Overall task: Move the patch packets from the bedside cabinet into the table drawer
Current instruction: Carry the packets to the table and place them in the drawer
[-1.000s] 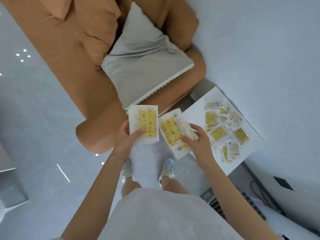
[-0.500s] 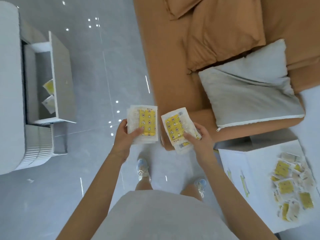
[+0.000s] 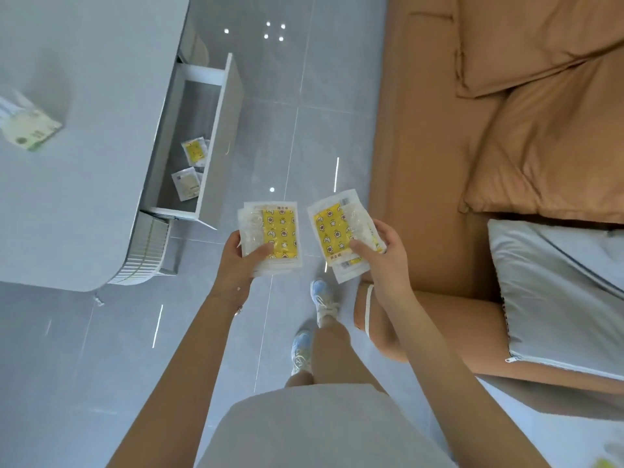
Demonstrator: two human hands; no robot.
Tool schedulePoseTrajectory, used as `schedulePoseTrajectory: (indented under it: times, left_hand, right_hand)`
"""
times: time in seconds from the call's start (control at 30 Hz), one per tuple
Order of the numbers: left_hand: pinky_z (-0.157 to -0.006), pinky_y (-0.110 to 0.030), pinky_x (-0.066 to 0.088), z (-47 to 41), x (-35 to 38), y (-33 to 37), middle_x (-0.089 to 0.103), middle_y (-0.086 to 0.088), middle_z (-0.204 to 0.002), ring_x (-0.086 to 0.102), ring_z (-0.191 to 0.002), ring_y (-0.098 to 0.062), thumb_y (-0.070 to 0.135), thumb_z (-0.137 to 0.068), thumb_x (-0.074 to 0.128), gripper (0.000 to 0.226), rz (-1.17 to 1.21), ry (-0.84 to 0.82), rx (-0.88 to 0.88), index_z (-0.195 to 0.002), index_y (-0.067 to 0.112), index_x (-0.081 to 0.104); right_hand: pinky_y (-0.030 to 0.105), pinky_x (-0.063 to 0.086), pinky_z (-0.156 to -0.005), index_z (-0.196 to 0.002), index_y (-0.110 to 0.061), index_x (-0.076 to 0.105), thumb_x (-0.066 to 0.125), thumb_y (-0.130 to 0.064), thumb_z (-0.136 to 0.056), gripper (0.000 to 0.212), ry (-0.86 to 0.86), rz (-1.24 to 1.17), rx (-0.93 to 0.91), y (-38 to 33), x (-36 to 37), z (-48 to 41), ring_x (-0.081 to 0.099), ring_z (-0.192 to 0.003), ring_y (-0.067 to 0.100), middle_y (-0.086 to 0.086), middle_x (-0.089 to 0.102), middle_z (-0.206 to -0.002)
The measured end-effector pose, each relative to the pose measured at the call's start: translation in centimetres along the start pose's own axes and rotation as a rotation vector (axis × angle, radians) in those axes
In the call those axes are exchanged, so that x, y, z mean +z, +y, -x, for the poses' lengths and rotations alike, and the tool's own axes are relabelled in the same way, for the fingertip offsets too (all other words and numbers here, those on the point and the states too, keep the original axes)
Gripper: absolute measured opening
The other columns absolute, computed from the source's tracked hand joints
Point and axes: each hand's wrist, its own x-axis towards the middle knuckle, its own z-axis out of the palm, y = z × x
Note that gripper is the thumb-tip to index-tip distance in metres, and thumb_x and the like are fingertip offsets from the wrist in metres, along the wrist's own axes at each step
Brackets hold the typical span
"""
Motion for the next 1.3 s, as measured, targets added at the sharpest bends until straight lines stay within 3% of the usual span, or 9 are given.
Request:
schedulePoseTrajectory:
  times: [0.13, 0.33, 0.43, 0.6, 0.73, 0.83, 1.0, 1.17, 1.3]
  left_hand:
    - [-0.069, -0.022, 0.057, -3.3, -0.2, 2.1, 0.066, -0.003, -0.108, 0.066, -0.095, -0.018, 0.001, -0.083, 0.067, 0.044, 0.069, 0.049, 0.006, -0.123, 0.011, 0.051]
    - [-0.072, -0.025, 0.058, -9.4, 1.4, 6.9, 0.067, -0.007, -0.112, 0.067, -0.095, -0.019, 0.002, -0.084, 0.065, 0.045, 0.181, 0.13, 0.0, -0.127, 0.008, 0.053]
    - [-0.074, -0.028, 0.059, -12.1, 2.5, 10.0, 0.066, -0.009, -0.114, 0.067, -0.096, -0.022, 0.002, -0.085, 0.064, 0.045, 0.225, 0.178, -0.005, -0.127, 0.009, 0.052]
    - [-0.065, -0.024, 0.058, -16.4, 4.1, 15.2, 0.067, -0.002, -0.104, 0.067, -0.088, -0.016, 0.003, -0.086, 0.063, 0.04, 0.284, 0.26, 0.003, -0.123, 0.012, 0.053]
    - [-0.066, -0.025, 0.058, -19.4, 4.1, 18.3, 0.069, 0.002, -0.096, 0.07, -0.079, -0.01, 0.001, -0.085, 0.063, 0.034, 0.345, 0.327, 0.019, -0.116, 0.014, 0.055]
    - [-0.074, -0.029, 0.059, -21.5, 3.6, 19.8, 0.069, 0.001, -0.101, 0.07, -0.085, -0.013, 0.004, -0.085, 0.065, 0.04, 0.396, 0.372, 0.015, -0.122, 0.013, 0.054]
    - [-0.08, -0.036, 0.057, -25.6, 2.2, 21.7, 0.069, 0.0, -0.101, 0.069, -0.089, -0.017, 0.001, -0.087, 0.062, 0.03, 0.453, 0.415, 0.032, -0.109, 0.021, 0.058]
    - [-0.078, -0.035, 0.057, -31.3, 0.4, 23.5, 0.064, -0.009, -0.114, 0.065, -0.098, -0.025, 0.003, -0.088, 0.061, 0.039, 0.542, 0.526, -0.009, -0.125, 0.012, 0.054]
    - [-0.081, -0.038, 0.056, -35.0, -0.6, 25.1, 0.063, -0.009, -0.115, 0.064, -0.1, -0.025, 0.004, -0.087, 0.063, 0.042, 0.597, 0.589, -0.04, -0.127, 0.012, 0.051]
  right_hand:
    - [0.036, 0.055, -0.082, -0.117, -0.018, 0.057, 0.072, 0.003, -0.077, 0.048, -0.074, 0.053, -0.004, -2.4, 2.7, -5.0, 0.066, -0.099, 0.023, 0.007, 0.065, -0.113]
    - [0.029, 0.055, -0.078, -0.117, -0.015, 0.055, 0.071, 0.004, -0.079, 0.046, -0.159, 0.107, 0.0, -8.0, 7.0, -13.2, 0.065, -0.098, 0.022, 0.007, 0.065, -0.112]
    - [0.034, 0.055, -0.081, -0.112, -0.019, 0.056, 0.072, 0.004, -0.078, 0.044, -0.195, 0.125, 0.008, -11.4, 9.1, -17.0, 0.066, -0.097, 0.023, 0.004, 0.065, -0.108]
    - [0.026, 0.055, -0.077, -0.112, -0.019, 0.057, 0.072, 0.005, -0.078, 0.044, -0.306, 0.146, -0.015, -17.1, 12.5, -22.8, 0.066, -0.094, 0.019, 0.002, 0.066, -0.105]
    - [0.033, 0.054, -0.083, -0.107, -0.027, 0.057, 0.072, 0.004, -0.078, 0.045, -0.366, 0.164, 0.013, -20.3, 15.5, -26.8, 0.065, -0.104, 0.025, 0.008, 0.064, -0.116]
    - [0.034, 0.055, -0.084, -0.104, -0.03, 0.057, 0.071, 0.005, -0.079, 0.045, -0.412, 0.167, 0.04, -22.0, 18.2, -29.3, 0.065, -0.103, 0.024, 0.004, 0.065, -0.11]
    - [0.022, 0.055, -0.071, -0.103, -0.028, 0.056, 0.068, 0.007, -0.08, 0.044, -0.488, 0.203, 0.052, -24.0, 23.3, -33.6, 0.066, -0.095, 0.017, -0.002, 0.066, -0.104]
    - [0.035, 0.055, -0.086, -0.107, -0.027, 0.058, 0.07, 0.005, -0.079, 0.045, -0.51, 0.312, -0.014, -26.8, 27.7, -39.0, 0.065, -0.104, 0.021, 0.004, 0.064, -0.114]
    - [0.021, 0.056, -0.072, -0.104, -0.031, 0.057, 0.069, 0.004, -0.08, 0.044, -0.554, 0.344, 0.015, -29.1, 31.5, -42.4, 0.066, -0.098, 0.016, 0.001, 0.065, -0.112]
